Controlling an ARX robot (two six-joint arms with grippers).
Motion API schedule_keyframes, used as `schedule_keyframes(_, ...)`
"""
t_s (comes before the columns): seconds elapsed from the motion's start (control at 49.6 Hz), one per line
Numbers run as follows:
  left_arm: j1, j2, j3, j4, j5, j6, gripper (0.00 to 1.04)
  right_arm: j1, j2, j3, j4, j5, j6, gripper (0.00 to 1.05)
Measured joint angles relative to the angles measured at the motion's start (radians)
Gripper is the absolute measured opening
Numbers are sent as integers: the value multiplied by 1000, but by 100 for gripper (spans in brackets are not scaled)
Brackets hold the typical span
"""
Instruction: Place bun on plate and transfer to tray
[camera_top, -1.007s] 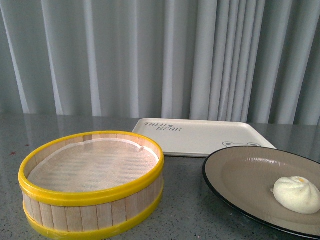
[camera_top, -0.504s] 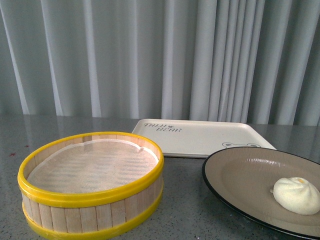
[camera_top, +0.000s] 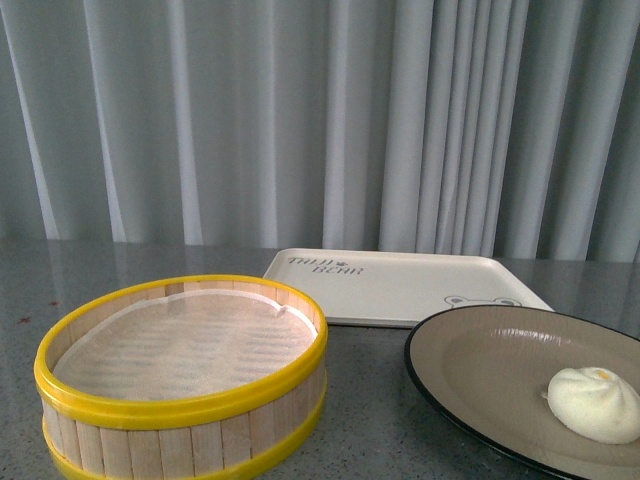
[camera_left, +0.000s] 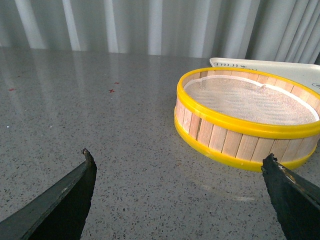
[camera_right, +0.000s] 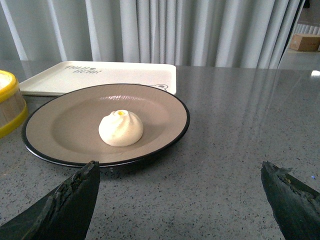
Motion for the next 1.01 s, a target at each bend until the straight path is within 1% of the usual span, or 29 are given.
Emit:
schedule_keyframes(0.222, 0, 0, 0, 0, 0, 0, 98, 0, 1, 0, -1, 3, 5, 96)
schedule_keyframes(0.242, 0, 0, 0, 0, 0, 0, 98, 8, 19, 16, -48, 37, 45, 96)
schedule_keyframes(0.262, 0, 0, 0, 0, 0, 0, 98, 20, 63, 51, -128, 79, 103, 96)
schedule_keyframes(0.302, 0, 0, 0, 0, 0, 0, 98, 29, 122, 87, -186, 90, 142, 96)
schedule_keyframes(0.342, 0, 0, 0, 0, 0, 0, 98, 43, 183, 119, -212, 106, 146, 96)
schedule_keyframes(0.403, 0, 0, 0, 0, 0, 0, 98, 74, 264, 178, -217, 87, 101, 96)
schedule_keyframes(0.483, 0, 0, 0, 0, 0, 0, 98, 117, 330, 262, -250, 53, -50, 96)
schedule_keyframes(0.544, 0, 0, 0, 0, 0, 0, 98, 129, 359, 300, -282, 35, -169, 96)
schedule_keyframes(0.584, 0, 0, 0, 0, 0, 0, 98, 132, 377, 315, -300, 25, -240, 96)
schedule_keyframes(0.645, 0, 0, 0, 0, 0, 0, 98, 132, 430, 342, -354, 20, -434, 96)
schedule_keyframes(0.685, 0, 0, 0, 0, 0, 0, 98, 131, 447, 351, -378, 8, -507, 96)
schedule_keyframes(0.765, 0, 0, 0, 0, 0, 0, 98, 119, 488, 373, -435, -29, -687, 96)
schedule_keyframes(0.785, 0, 0, 0, 0, 0, 0, 98, 111, 502, 384, -445, -45, -757, 96)
schedule_keyframes(0.806, 0, 0, 0, 0, 0, 0, 98, 101, 515, 393, -443, -61, -840, 96)
schedule_keyframes(0.866, 0, 0, 0, 0, 0, 0, 98, 72, 544, 411, -418, -94, -970, 96)
schedule_keyframes(0.947, 0, 0, 0, 0, 0, 0, 98, 30, 624, 441, -331, -158, -1216, 96)
schedule_keyframes(1.007, 0, 0, 0, 0, 0, 0, 98, 22, 693, 466, -307, -195, -1328, 96)
